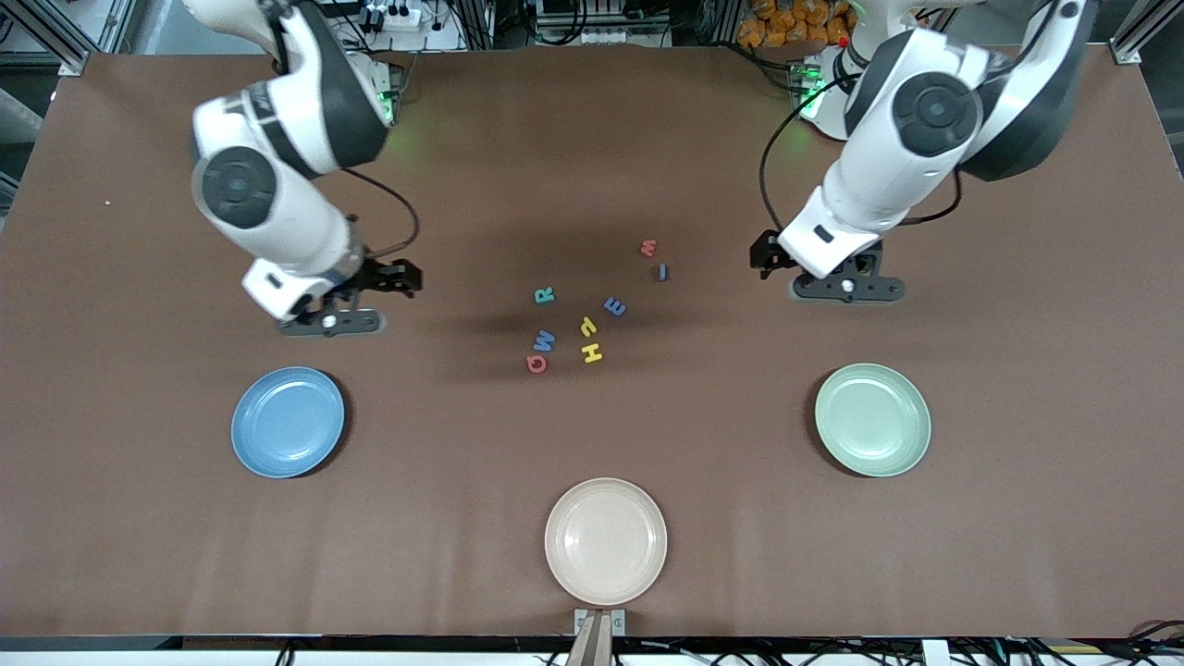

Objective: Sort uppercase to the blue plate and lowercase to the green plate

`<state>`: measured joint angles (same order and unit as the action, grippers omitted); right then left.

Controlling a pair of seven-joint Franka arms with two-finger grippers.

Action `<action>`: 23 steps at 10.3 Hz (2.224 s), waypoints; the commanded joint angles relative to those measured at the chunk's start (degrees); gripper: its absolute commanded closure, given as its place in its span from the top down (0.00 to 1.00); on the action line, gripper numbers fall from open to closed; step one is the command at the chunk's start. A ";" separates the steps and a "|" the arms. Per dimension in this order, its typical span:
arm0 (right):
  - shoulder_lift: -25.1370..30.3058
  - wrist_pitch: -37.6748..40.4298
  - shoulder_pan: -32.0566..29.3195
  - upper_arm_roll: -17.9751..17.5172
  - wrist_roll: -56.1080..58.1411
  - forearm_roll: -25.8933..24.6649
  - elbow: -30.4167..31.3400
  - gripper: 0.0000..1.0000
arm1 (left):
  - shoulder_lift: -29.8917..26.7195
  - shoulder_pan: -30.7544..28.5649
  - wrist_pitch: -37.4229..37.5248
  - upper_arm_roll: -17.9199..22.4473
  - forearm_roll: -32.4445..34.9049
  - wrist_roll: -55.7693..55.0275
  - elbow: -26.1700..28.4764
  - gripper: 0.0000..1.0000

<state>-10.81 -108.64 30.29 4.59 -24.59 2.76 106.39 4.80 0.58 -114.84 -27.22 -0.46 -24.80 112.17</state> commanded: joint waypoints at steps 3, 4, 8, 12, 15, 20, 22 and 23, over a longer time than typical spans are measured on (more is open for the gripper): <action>-4.65 -10.85 8.55 0.42 -13.71 0.67 3.28 1.00 | 4.14 0.91 -11.54 -4.95 -0.33 -9.89 8.59 1.00; -5.79 -15.68 10.47 0.42 -15.82 1.02 5.39 1.00 | 5.82 2.48 -12.94 -4.95 -0.24 -12.26 8.68 1.00; -13.86 -26.50 14.26 0.33 -19.09 1.11 5.06 1.00 | 11.09 5.39 -18.12 -4.95 0.02 -15.10 8.59 1.00; -19.67 -32.77 17.70 0.33 -19.18 1.11 4.45 1.00 | 15.49 7.59 -20.42 -4.95 3.45 -16.59 8.59 0.92; -20.13 -32.96 17.88 0.33 -19.00 1.02 4.44 1.00 | 18.57 9.53 -23.23 -4.95 3.45 -18.08 8.59 0.79; -14.41 -24.69 8.23 0.68 -12.18 0.15 3.83 1.00 | 22.53 10.94 -26.49 -4.86 7.30 -20.79 8.59 0.63; -14.41 -24.08 4.01 0.60 -5.93 0.14 3.74 1.00 | 23.15 10.94 -26.49 -4.86 9.51 -22.74 8.59 0.63; -14.58 -24.07 1.99 0.60 -3.38 0.14 3.83 1.00 | 23.24 10.94 -26.49 -4.86 9.52 -22.83 8.59 0.60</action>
<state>-25.99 -133.07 34.39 5.94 -30.67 3.11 109.46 27.65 11.25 -140.56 -32.05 7.37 -45.57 121.06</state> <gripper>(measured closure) 0.000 0.392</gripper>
